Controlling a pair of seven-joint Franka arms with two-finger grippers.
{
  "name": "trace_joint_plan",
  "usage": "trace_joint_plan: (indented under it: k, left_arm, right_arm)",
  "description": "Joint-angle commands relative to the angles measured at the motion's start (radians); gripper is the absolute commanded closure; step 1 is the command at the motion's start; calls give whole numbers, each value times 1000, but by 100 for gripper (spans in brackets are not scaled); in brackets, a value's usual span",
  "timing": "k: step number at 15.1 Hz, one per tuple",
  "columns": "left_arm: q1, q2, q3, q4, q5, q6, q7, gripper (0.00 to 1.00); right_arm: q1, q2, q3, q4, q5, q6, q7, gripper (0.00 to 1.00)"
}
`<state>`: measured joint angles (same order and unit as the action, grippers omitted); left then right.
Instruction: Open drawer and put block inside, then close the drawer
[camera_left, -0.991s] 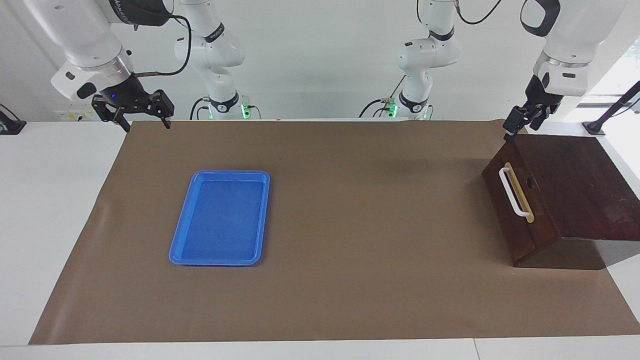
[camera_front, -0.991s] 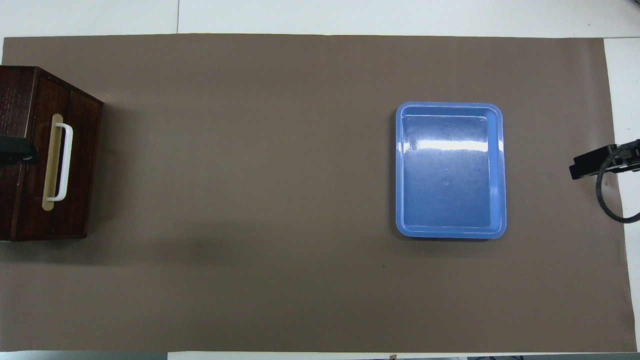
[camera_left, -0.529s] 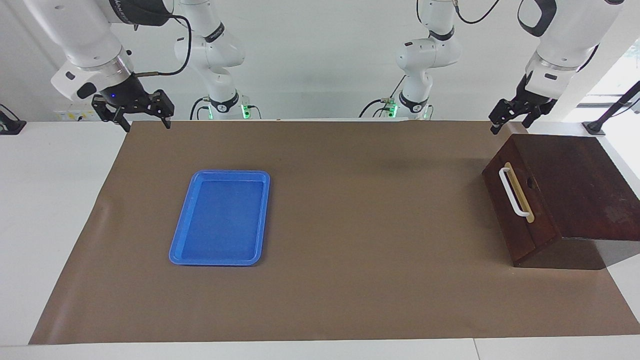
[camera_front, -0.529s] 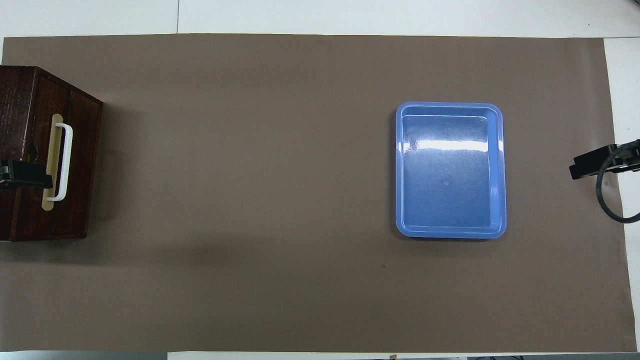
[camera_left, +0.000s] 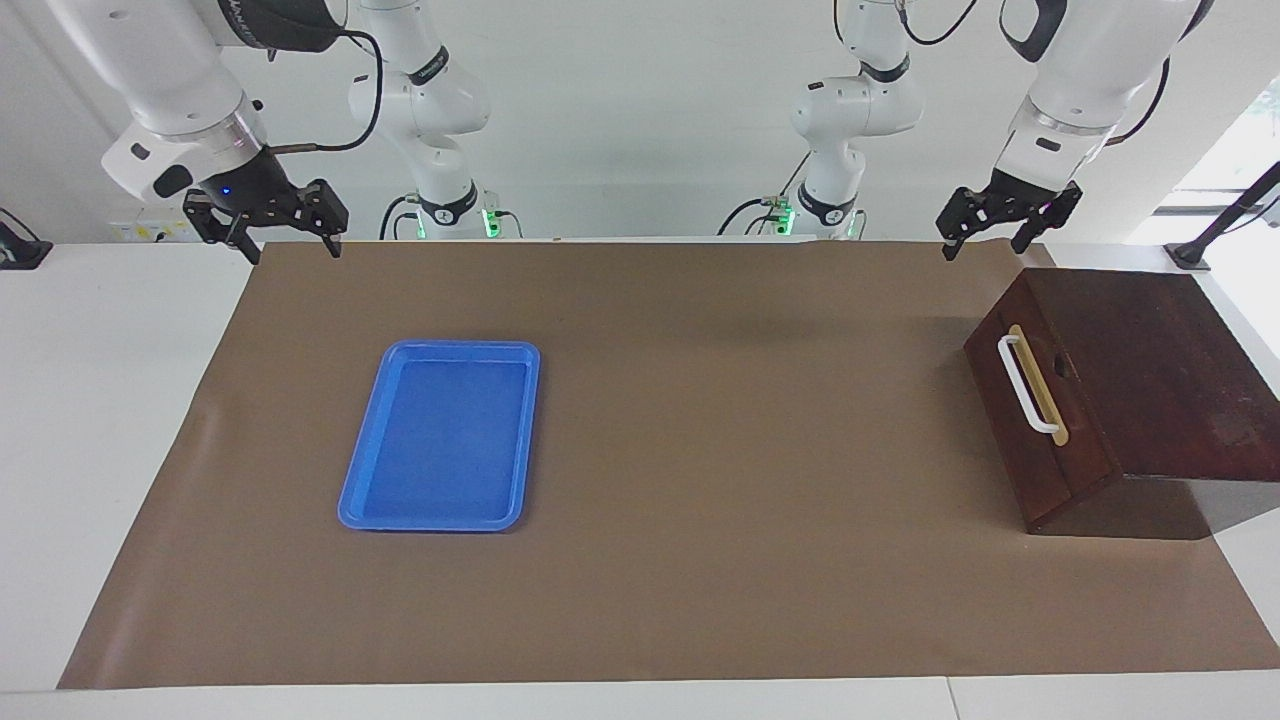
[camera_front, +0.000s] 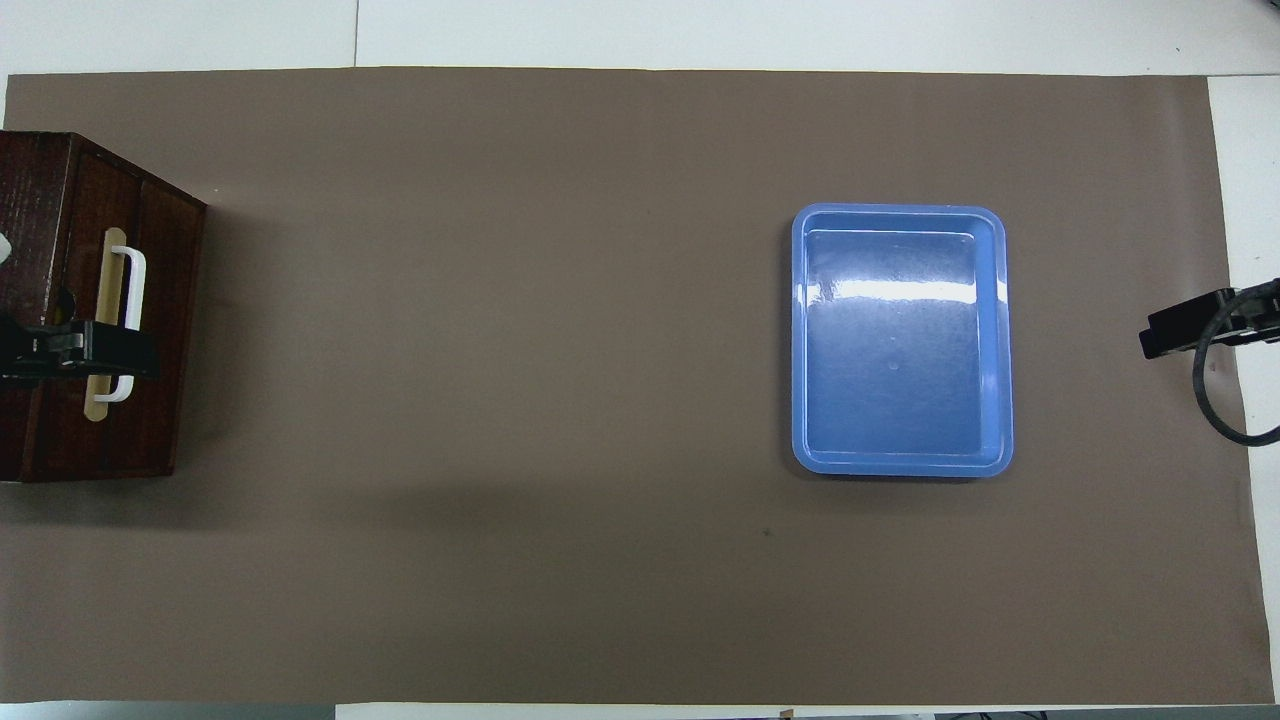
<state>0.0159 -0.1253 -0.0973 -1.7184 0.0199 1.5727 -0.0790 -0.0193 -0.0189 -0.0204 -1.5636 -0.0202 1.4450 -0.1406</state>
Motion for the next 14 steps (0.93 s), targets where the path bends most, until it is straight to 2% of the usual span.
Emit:
trace_joint_plan:
  k: [1,3,4,8,10,14]
  left_arm:
    - [-10,118,4,146,-12,-33,31,0]
    - [-11,81,4,67,-14,13,83,0]
    - [-11,78,4,57,-14,10,87,0]
    - [-22,75,4,59,-14,-37,113,0]
    - [-24,75,2,59,-18,-36,172,0]
    - [-25,72,2,57,-52,-31,162,0]
  right_arm:
    - [-5,-12,5,-7,-12,-6,7,0]
    - [-5,-12,5,-7,-12,-6,7,0]
    - [-5,-12,5,-7,-12,-6,7,0]
    - [-7,-12,5,-6,-15,0,-2,0]
    - [-5,-10,5,-6,-15,-3,-42,0]
    - [-7,-12,4,-6,-14,-3,-48,0]
